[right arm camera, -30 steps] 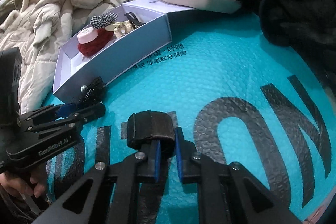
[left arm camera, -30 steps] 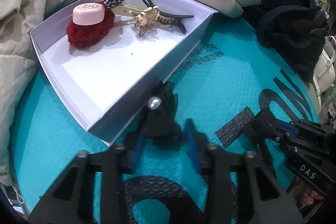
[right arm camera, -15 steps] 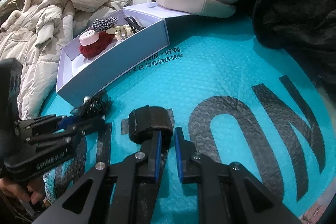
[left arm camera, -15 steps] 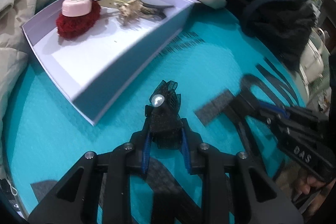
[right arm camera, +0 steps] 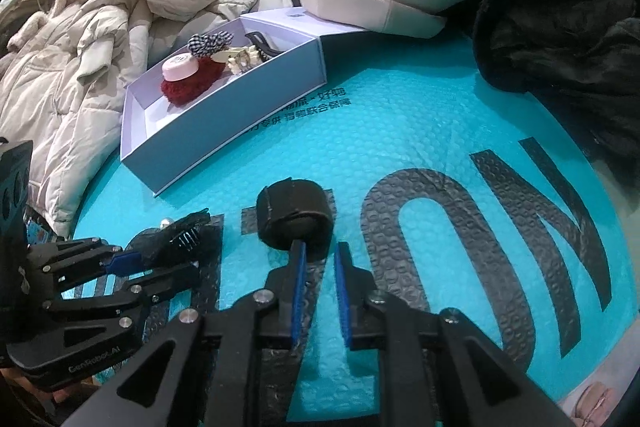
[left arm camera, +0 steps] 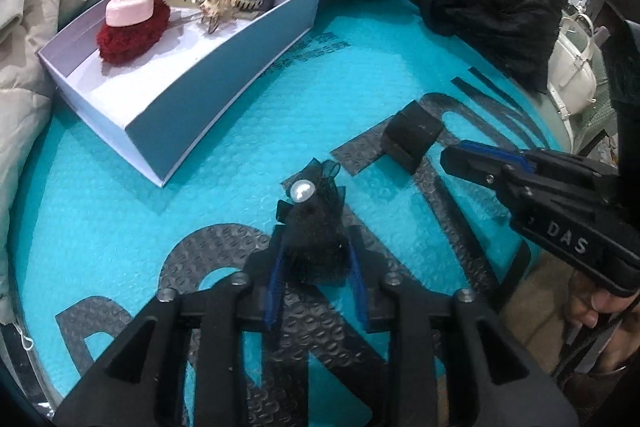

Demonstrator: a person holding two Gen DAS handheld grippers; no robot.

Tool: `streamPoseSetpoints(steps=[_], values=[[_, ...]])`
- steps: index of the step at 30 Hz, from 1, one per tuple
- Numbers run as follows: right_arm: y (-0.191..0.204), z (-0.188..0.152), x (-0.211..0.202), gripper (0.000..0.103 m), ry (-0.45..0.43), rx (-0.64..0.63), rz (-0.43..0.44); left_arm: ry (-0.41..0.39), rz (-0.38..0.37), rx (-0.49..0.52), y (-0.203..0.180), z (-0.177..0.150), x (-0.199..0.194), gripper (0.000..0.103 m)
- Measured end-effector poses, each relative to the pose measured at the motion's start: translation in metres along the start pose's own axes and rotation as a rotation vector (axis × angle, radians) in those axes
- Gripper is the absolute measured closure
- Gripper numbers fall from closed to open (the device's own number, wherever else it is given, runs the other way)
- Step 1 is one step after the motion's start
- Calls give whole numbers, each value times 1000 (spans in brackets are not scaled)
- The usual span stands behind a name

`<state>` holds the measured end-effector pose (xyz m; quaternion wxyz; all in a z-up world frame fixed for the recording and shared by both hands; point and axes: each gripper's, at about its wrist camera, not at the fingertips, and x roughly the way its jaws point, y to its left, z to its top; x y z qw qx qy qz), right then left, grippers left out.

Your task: Organize objects

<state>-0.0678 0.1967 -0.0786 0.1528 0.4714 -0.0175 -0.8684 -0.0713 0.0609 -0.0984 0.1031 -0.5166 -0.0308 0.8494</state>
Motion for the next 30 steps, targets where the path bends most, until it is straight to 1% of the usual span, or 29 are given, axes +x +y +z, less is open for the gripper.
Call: streamPoseSetpoints(steps=[1,2,3,4,6,8,11,14,18,21,26,30], values=[[1,0,1,63,3,-3,-10,-2,1,1,0,0,1,68],[1,-1,1,61,3,-4,-18,-9,0,2,0,0,0,67],[1,-1,1,60,1,-3,-18,-15,2,4,0,0,0,62],[1,-2,1,59,0,-2,-13,-16,7,5,0,1,0,55],[-1,-1,1,58,-3,3,-7,-19,10,3,1,2,0,49],[-1,1,1,58,-12,3,-3,-28,3,0,3,3,0,49],[3,3,4,57,-10,-12,20,-42,15,-3,8,5,-2,49],[9,4,6,54,-8,-40,43,-26,26,11,13,6,-1,49],[16,11,19,49,16,-62,47,-32,-1,0,17,5,-1,49],[16,16,28,48,32,-70,34,-19,-22,0,16,7,3,49],[17,19,34,48,35,-97,12,-14,24,49,5,9,9,50],[15,22,36,48,25,-85,26,-21,42,61,2,11,12,50]])
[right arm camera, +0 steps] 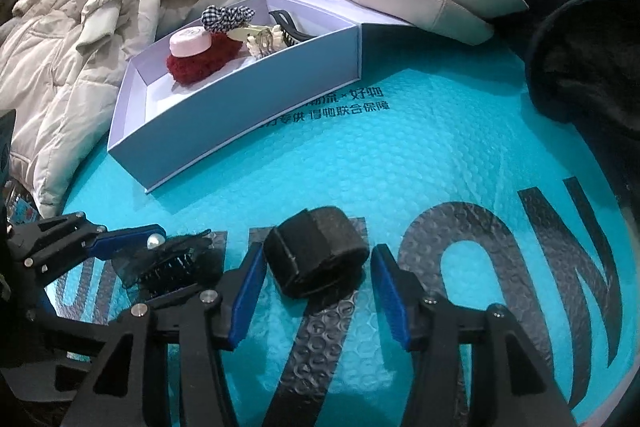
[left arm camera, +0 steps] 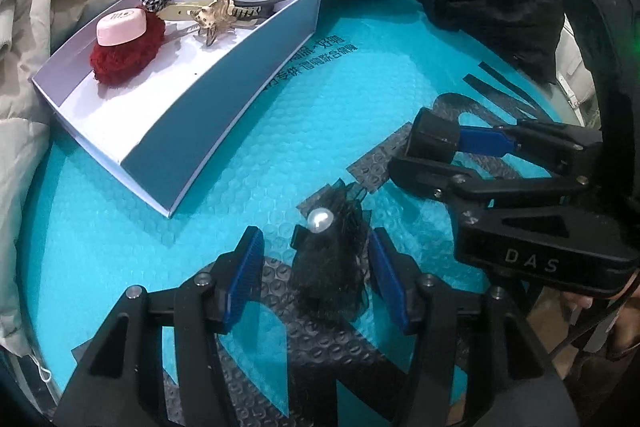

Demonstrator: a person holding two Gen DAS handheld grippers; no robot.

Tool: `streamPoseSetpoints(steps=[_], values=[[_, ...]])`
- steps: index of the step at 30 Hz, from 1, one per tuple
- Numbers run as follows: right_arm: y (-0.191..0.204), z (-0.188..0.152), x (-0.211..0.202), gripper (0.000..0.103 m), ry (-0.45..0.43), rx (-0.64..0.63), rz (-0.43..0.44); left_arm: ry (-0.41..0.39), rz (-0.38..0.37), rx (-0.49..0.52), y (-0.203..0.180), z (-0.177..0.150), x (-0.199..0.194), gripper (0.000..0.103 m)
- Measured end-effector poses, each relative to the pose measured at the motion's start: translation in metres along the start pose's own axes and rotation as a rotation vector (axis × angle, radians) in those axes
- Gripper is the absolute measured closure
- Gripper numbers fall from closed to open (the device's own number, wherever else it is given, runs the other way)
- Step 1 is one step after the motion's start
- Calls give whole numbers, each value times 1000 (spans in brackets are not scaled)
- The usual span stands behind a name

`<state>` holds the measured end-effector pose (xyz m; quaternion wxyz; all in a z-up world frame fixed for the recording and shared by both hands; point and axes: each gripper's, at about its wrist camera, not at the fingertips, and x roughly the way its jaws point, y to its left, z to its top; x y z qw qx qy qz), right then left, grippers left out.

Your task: Organize objects

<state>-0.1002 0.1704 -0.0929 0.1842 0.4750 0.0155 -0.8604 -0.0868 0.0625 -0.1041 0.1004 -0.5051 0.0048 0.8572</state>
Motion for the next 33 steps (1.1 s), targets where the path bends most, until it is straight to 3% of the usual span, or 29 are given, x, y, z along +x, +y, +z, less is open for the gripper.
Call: streamPoseSetpoints(steps=[5,10,12,21,33], values=[[0,1,2,51,-3,-4,7,-3,35,3,-3,3,3,52],[-1,1,2,54,-6,-3,15,-19,47,8,-4,8,6,71],[-1,1,1,54,-10,5,12,-19,43,3,-2,10,6,74],[-7,-1,-12,54,-34,39,5,6,20,-27,-1,13,2,75],[-10,-3,-49,54,-84,59,-27,-40,37,10,-14,24,-33,75]])
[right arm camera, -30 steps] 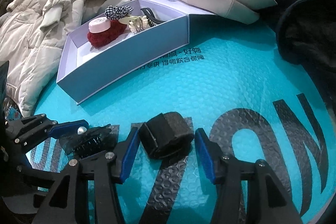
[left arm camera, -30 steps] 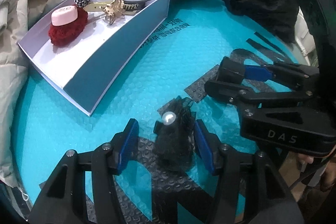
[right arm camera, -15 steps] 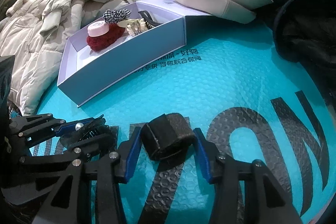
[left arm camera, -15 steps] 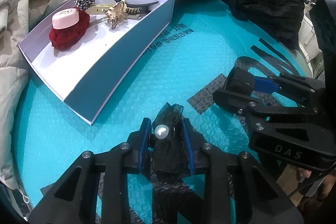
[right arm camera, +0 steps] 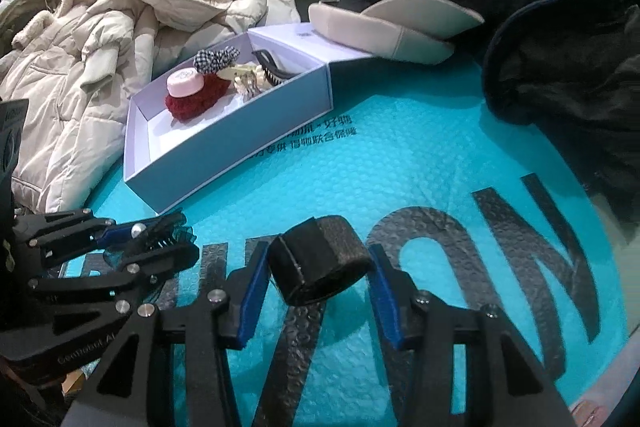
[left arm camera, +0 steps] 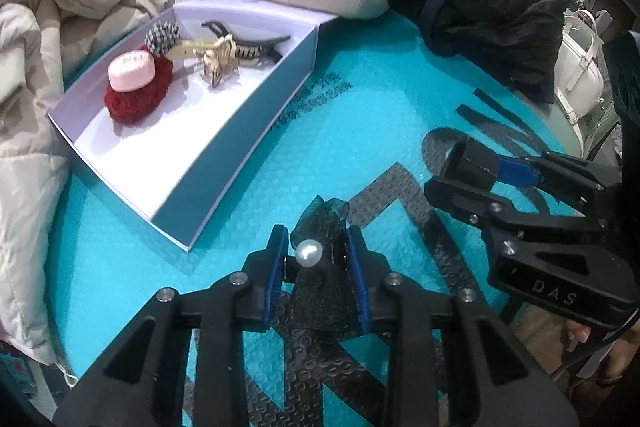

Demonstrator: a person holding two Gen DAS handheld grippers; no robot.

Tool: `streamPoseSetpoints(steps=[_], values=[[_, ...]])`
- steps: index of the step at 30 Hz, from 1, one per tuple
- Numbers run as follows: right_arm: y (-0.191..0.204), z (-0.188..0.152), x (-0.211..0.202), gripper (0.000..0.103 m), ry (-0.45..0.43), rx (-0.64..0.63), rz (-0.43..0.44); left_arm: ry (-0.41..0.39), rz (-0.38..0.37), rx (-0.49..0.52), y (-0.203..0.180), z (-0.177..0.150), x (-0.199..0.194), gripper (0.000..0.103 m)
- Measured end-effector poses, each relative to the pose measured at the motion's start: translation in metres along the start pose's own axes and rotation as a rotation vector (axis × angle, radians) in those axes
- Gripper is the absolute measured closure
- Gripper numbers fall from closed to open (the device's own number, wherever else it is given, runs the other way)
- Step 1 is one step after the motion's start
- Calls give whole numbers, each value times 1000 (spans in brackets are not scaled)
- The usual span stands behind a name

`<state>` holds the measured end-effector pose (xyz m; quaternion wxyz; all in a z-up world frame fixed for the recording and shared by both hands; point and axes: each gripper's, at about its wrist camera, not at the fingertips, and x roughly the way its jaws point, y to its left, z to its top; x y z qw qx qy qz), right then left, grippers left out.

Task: Organize objects
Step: 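Lift and carry both hair ties over the white box with both tools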

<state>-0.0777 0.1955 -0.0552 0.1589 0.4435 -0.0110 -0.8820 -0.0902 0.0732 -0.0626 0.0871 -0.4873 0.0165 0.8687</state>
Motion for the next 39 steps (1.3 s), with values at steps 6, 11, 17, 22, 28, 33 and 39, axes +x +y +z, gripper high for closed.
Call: streamPoseSetpoints(steps=[6,11,17,22,28,33,39], values=[[6,4,-30,54,-49,-32,-30,-26,-6,19,-6,9,-22,75],[13,8,-54,54,-89,-51,-29,-40,-1,15,-7,20,-37,75],[23,14,-69,54,-118,-82,-15,-63,3,20,-3,30,-52,75],[33,21,-71,54,-128,-106,2,-79,9,25,3,37,-63,75],[42,34,-67,54,-136,-133,51,-89,18,22,16,45,-72,75],[48,48,-55,54,-128,-159,64,-98,34,12,27,53,-71,75],[52,68,-35,54,-112,-172,87,-91,30,-22,47,68,-60,75]])
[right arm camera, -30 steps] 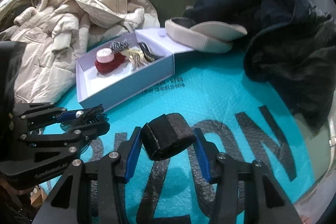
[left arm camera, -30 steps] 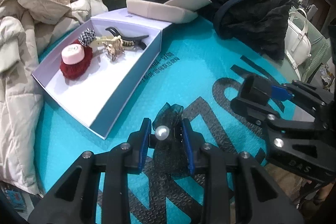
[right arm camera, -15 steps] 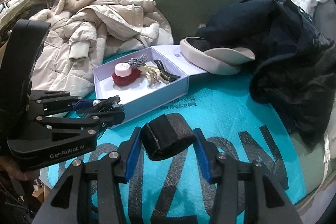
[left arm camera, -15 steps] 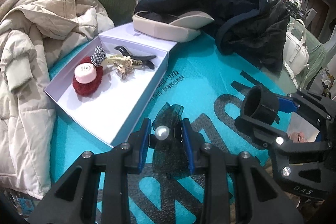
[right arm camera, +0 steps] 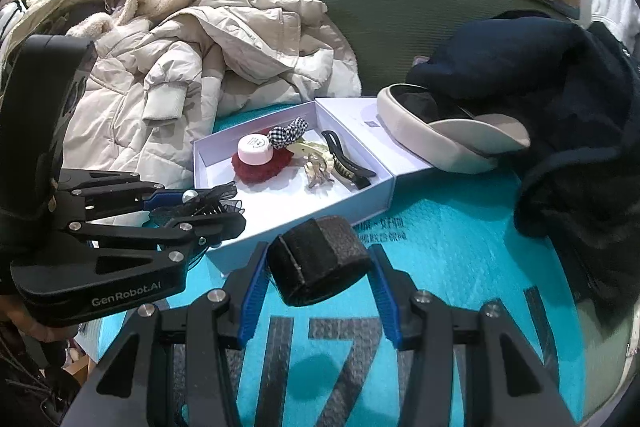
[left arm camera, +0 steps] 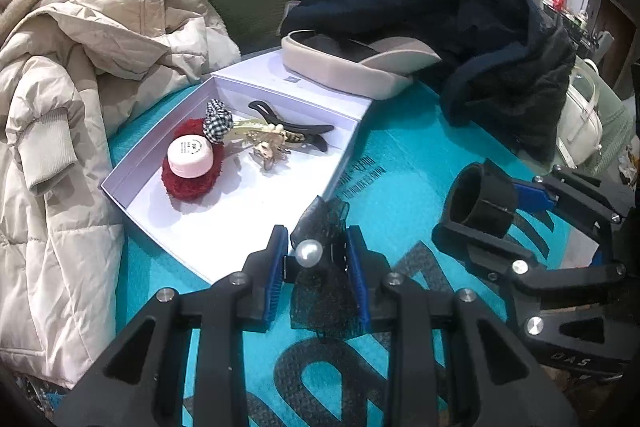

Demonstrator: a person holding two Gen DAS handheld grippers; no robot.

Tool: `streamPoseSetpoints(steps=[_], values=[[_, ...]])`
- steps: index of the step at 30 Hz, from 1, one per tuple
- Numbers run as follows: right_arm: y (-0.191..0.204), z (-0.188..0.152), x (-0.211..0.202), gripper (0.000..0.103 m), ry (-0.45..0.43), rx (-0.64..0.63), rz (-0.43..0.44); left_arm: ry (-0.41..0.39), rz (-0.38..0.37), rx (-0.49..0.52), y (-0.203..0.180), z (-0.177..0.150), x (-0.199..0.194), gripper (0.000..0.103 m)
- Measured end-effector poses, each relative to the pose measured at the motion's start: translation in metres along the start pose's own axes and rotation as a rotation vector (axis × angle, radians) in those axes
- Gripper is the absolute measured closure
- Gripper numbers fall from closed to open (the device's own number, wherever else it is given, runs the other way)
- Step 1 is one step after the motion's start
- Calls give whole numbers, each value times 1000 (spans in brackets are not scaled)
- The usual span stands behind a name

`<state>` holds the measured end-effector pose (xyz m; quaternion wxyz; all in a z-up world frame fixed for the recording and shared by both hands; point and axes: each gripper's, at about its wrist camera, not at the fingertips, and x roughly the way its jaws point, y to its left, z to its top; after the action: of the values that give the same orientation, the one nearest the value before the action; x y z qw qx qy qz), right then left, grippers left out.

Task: Organize objects
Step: 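Lift and carry both hair ties over the white box with both tools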

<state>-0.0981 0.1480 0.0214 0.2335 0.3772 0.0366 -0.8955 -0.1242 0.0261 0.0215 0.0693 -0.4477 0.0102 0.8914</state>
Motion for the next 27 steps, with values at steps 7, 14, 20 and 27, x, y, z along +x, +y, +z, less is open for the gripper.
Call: streamPoseSetpoints(steps=[7,14,20,27], values=[[-2,22,26,54,7,-17,38,6,7,-36,20,15,15,75],[-5,44,49,54,4,-35,78,-11,29,-55,39,33,21,75],[-8,68,70,54,12,-59,103,-29,47,-88,59,50,26,75],[-7,91,94,54,19,-85,129,-29,75,-116,80,58,38,75]])
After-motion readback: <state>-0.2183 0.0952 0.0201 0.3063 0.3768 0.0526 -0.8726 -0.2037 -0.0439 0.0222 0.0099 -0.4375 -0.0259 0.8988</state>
